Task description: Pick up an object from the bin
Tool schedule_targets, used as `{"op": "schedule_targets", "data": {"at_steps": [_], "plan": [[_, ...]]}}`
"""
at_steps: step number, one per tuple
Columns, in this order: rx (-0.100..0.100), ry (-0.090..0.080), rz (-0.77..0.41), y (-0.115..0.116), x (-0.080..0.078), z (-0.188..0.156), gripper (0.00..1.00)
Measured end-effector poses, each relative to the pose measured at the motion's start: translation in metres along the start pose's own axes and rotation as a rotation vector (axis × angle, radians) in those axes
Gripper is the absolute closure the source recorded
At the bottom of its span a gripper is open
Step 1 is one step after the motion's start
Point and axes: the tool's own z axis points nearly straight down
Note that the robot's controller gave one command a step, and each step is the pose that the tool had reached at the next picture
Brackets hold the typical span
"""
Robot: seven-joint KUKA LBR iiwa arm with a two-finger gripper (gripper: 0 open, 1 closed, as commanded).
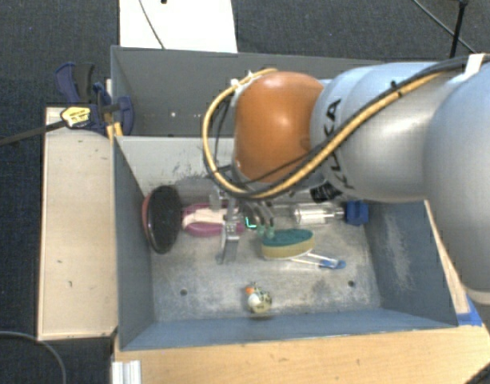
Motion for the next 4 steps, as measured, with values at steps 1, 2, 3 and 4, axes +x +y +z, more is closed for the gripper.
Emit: {"op": "schedule_targets", "data": {"at_steps": [1,2,3,4], "plan": [[0.002,-0.004,0.112,-0.058,-0.026,0.051,0.00],[0.001,-0.002,0.082,-0.104,0.006,0.070,0.00],[0.001,-0.003,-0.349,-0.123,0.008,0.096,0.00],[0.001,-0.006,-0.344,-0.122,0.007,0.094,1.00]]}}
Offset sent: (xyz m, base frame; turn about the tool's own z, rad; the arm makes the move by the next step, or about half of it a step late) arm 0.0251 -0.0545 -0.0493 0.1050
